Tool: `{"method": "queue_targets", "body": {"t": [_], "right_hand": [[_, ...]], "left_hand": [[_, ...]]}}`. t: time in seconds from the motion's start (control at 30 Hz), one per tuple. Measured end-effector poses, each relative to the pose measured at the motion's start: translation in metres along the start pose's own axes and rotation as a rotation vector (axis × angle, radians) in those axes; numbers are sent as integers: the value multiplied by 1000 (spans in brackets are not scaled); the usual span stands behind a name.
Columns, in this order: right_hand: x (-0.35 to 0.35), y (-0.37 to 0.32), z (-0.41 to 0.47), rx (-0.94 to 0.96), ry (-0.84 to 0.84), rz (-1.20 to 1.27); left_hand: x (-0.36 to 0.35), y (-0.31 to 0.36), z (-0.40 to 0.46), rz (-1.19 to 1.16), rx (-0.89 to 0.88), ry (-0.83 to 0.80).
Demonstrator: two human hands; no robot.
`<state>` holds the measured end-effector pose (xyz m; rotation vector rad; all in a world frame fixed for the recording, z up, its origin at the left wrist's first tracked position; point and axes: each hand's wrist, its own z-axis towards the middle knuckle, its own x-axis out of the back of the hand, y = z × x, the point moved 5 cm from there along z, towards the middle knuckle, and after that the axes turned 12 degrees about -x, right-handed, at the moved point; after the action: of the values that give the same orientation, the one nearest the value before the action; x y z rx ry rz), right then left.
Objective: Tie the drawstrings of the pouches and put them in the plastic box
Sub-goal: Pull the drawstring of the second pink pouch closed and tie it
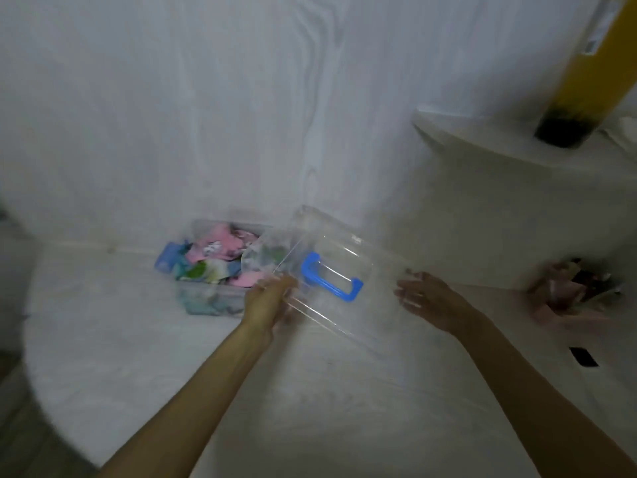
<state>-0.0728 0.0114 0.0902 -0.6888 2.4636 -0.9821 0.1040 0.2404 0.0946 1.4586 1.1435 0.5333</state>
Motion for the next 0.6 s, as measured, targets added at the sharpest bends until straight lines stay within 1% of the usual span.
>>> {"method": "queue_targets", "body": {"t": [0.13, 0.17, 0.23, 0.27, 0.33, 0.4, 0.47, 0.6], "right_hand": [[-93, -17, 0, 60, -129, -186], [-109, -18, 1, 68, -151, -218], [-148, -20, 8, 99, -179, -251], [-163, -20, 14, 126, -166, -209], [-190, -16, 30, 155, -27, -58], [-212, -11, 43, 195, 139, -53], [-229, -2, 59, 244, 189, -180], [-241, 6, 70, 338, 350, -506]], "left_hand": [[92, 51, 9, -64, -166, 274], [110, 58, 12, -67, -175, 313], [146, 73, 25, 8, -195, 353], [159, 77, 34, 69, -215, 371], [180, 84, 51, 222, -270, 428], [195, 86, 64, 373, -305, 467], [208, 81, 78, 486, -279, 454], [227, 67, 102, 671, -196, 347]]}}
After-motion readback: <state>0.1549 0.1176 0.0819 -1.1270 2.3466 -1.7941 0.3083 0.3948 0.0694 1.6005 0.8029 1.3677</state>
